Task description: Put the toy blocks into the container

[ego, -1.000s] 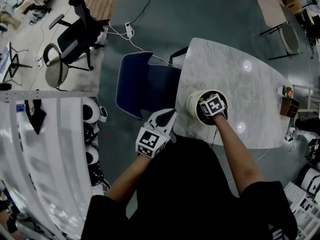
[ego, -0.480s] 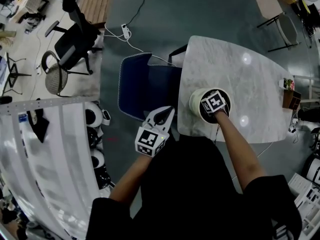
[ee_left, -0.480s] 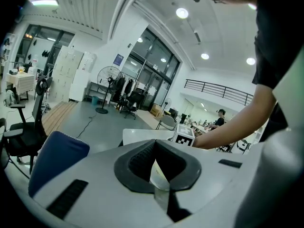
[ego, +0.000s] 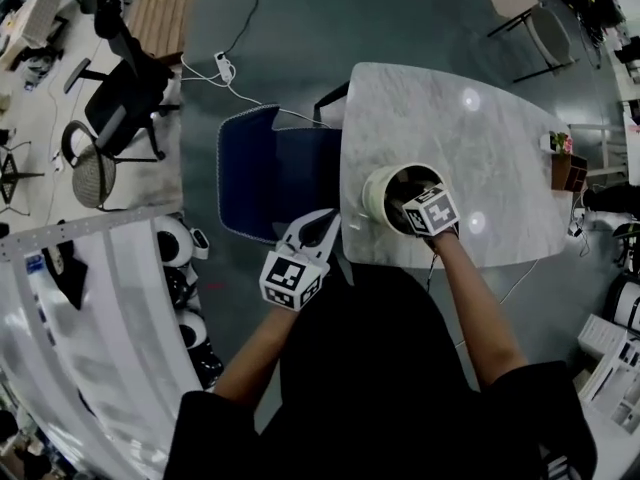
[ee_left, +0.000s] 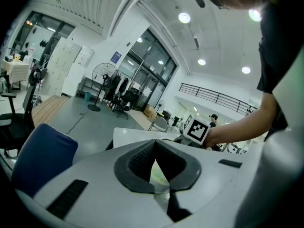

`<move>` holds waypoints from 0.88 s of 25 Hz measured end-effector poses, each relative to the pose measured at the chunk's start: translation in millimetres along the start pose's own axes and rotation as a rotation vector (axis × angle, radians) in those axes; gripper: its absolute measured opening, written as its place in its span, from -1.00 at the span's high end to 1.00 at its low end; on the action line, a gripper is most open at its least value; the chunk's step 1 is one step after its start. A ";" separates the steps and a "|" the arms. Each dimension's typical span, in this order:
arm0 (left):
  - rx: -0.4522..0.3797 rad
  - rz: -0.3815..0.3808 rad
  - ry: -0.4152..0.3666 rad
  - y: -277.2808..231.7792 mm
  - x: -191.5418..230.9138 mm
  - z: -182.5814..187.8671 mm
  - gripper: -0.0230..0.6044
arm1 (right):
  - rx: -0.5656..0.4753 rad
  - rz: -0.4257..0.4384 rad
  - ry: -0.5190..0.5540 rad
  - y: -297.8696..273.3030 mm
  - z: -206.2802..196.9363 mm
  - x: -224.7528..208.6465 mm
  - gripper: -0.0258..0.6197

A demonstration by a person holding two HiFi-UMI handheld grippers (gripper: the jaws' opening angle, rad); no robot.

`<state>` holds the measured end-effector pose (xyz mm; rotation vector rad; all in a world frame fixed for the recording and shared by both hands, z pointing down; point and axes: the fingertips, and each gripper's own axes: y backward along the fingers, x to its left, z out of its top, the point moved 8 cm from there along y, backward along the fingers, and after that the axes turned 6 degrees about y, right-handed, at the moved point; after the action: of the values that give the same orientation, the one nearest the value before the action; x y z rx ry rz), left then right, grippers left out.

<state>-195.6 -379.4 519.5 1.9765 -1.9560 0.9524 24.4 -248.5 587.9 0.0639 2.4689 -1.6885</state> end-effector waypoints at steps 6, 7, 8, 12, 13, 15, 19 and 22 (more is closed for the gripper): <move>0.008 -0.049 -0.032 -20.1 -11.8 1.4 0.92 | -0.243 -0.034 -0.088 68.6 -20.1 9.7 0.38; 0.003 -0.050 -0.038 -23.5 -15.9 2.7 0.92 | -0.323 -0.044 -0.097 82.5 -23.7 8.6 0.40; -0.003 -0.048 -0.046 -26.7 -20.8 4.7 0.92 | -0.400 -0.060 -0.105 97.1 -27.7 6.8 0.42; -0.031 -0.017 -0.093 -30.0 -52.6 15.0 0.92 | -0.591 -0.153 -0.136 152.0 -53.7 0.1 0.60; -0.041 -0.001 -0.108 -29.8 -62.7 18.0 0.92 | -0.622 -0.168 -0.155 163.5 -61.0 -1.6 0.65; -0.066 0.031 -0.145 -32.8 -85.2 23.5 0.92 | -0.688 -0.176 -0.206 186.3 -75.4 -6.5 0.75; -0.104 0.084 -0.265 -52.8 -141.0 25.4 0.92 | -0.838 -0.196 -0.262 236.1 -108.6 -21.8 0.90; -0.141 0.077 -0.344 -72.8 -186.1 25.0 0.92 | -0.893 -0.281 -0.227 273.6 -136.5 -33.6 0.91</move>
<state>-103.2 -233.2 416.3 2.1077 -2.2195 0.4943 76.7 -20.0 388.8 -0.5527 2.8722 -0.4693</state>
